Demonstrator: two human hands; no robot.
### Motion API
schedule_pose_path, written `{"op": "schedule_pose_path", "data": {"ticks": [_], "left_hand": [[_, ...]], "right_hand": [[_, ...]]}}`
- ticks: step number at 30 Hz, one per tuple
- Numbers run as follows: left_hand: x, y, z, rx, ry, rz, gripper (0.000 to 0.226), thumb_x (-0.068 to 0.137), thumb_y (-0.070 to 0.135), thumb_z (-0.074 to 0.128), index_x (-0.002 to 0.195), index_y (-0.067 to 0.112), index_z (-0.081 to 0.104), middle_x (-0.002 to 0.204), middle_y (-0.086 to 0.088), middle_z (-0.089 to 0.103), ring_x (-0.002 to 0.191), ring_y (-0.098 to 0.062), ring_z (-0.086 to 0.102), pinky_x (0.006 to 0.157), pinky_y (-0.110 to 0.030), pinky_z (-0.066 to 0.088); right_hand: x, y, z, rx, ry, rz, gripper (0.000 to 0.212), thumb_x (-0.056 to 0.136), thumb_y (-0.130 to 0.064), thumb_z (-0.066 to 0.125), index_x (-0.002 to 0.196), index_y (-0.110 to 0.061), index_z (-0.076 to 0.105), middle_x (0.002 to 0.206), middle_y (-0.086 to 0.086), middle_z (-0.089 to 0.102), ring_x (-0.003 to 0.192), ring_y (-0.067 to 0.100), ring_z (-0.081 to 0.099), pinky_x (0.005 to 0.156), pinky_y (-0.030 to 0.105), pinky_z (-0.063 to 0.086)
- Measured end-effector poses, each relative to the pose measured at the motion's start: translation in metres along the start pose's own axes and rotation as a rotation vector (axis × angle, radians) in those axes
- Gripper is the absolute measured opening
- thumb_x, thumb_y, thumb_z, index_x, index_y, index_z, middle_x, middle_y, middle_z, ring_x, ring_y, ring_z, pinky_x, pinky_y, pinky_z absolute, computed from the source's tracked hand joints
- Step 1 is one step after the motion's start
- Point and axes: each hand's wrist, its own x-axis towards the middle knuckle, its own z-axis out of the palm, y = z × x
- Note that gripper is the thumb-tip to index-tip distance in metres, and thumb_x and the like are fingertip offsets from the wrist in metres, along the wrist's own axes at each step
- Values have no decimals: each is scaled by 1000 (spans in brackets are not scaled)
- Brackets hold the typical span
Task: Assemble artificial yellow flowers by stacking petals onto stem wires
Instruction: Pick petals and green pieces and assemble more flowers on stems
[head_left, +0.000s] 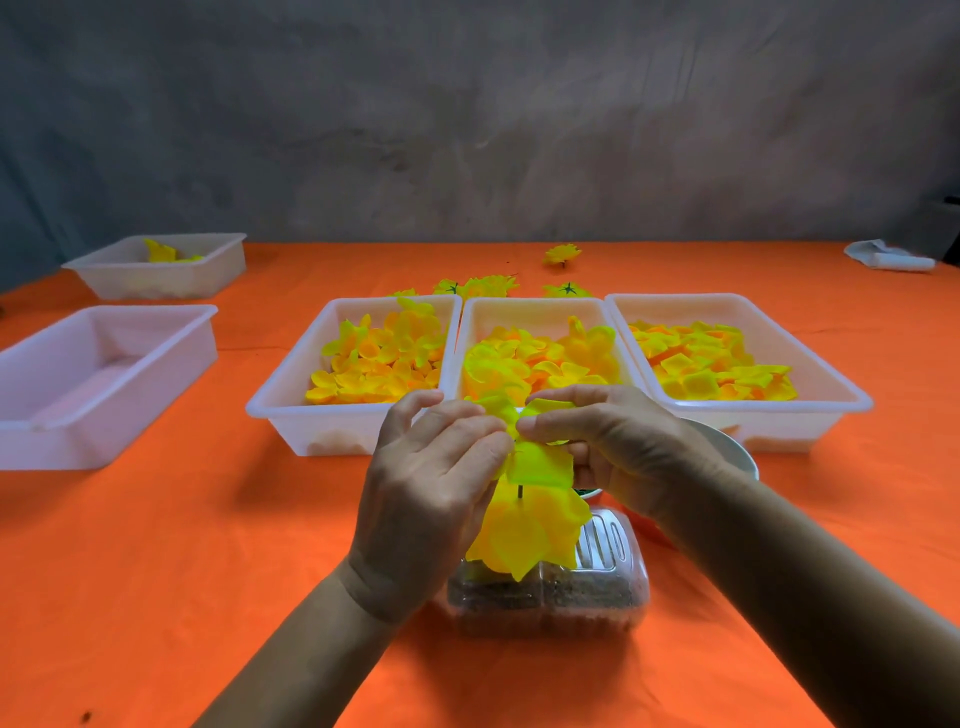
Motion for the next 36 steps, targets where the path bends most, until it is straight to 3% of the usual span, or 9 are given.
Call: {"op": "schedule_pose_path", "data": {"ticks": [8, 13, 19, 25, 32, 36], "left_hand": [[1, 2, 1, -15, 25, 6, 9, 83, 3, 65, 83, 4, 74, 89, -7, 73, 85, -26, 69, 85, -45, 47], [-4, 3, 3, -9, 16, 11, 10, 83, 4, 65, 84, 3, 74, 89, -8, 73, 85, -27, 69, 83, -46, 49], [-1, 5, 2, 14, 64, 40, 14, 86, 5, 61, 81, 3, 74, 88, -8, 73, 84, -27, 68, 84, -44, 48], [-5, 5, 4, 5, 63, 36, 18, 87, 3, 58, 80, 2, 74, 88, -9, 73, 83, -28, 69, 83, -44, 48], [-7, 4, 8, -1, 72, 48, 17, 87, 4, 59, 80, 2, 74, 90, -9, 73, 84, -28, 69, 83, -45, 49], [-9, 5, 8, 5, 87, 54, 15, 86, 3, 61, 81, 1, 74, 91, -10, 73, 84, -29, 68, 83, -45, 49]], "right_hand": [[-2, 3, -3, 60, 3, -36, 56, 47, -9, 76, 101, -9, 64, 73, 9, 71, 59, 21, 69, 52, 28, 54], [-2, 9, -4, 110, 7, -23, 39, 64, -1, 75, 101, -8, 64, 72, 8, 71, 58, 19, 68, 52, 26, 55], [-4, 8, -4, 97, -33, -50, 58, 44, -8, 78, 101, -8, 66, 78, 12, 73, 65, 24, 70, 54, 31, 56], [-5, 11, -3, 80, -41, -13, 59, 45, -8, 76, 103, -8, 65, 75, 10, 73, 63, 22, 70, 63, 37, 58], [-2, 12, -2, 194, -84, 81, 58, 50, -4, 72, 107, -2, 64, 82, 14, 71, 62, 23, 70, 57, 31, 58], [-3, 12, -2, 203, -109, 89, 45, 52, -3, 70, 97, -5, 65, 78, 13, 71, 59, 22, 69, 54, 30, 57]]}}
